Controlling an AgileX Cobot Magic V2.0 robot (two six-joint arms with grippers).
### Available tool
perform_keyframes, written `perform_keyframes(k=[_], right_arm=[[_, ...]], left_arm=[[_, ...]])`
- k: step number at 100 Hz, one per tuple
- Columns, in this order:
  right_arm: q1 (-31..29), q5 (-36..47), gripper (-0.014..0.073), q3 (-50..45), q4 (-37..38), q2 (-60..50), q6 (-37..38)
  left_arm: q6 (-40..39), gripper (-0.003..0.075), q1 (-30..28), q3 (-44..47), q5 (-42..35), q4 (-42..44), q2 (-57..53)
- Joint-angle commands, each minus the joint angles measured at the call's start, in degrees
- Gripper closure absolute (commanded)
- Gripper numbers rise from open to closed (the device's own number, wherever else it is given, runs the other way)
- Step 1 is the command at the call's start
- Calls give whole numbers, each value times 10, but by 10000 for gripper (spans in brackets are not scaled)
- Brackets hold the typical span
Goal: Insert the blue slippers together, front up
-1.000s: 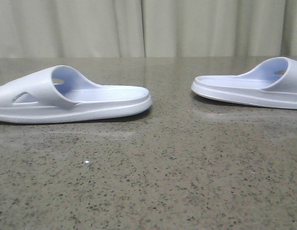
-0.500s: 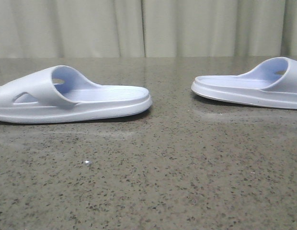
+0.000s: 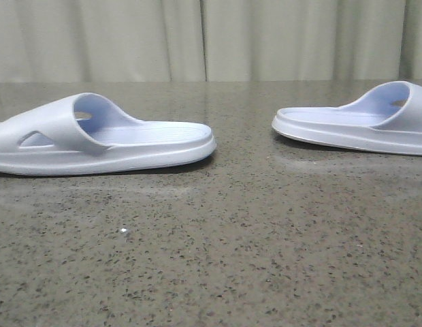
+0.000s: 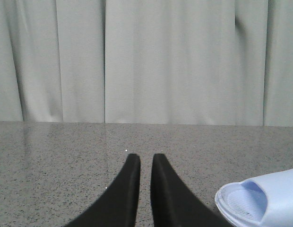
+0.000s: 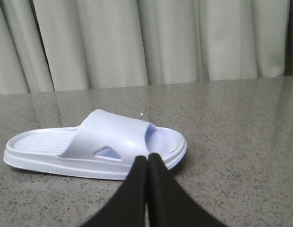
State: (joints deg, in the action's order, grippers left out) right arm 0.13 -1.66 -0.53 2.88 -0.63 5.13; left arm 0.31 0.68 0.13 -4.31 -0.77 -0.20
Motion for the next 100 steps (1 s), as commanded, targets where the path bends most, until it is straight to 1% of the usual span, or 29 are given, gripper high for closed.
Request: perform_keyframes(k=[1, 7, 100], right_arm=[[-5, 72, 701, -12, 4, -11, -3], [-5, 82, 701, -12, 4, -11, -3], [-5, 82, 701, -12, 4, -11, -3]], left_arm=[[-3, 704, -1, 5, -45, -3, -18], [-3, 704, -1, 5, -45, -3, -18], [-3, 704, -1, 5, -45, -3, -18]])
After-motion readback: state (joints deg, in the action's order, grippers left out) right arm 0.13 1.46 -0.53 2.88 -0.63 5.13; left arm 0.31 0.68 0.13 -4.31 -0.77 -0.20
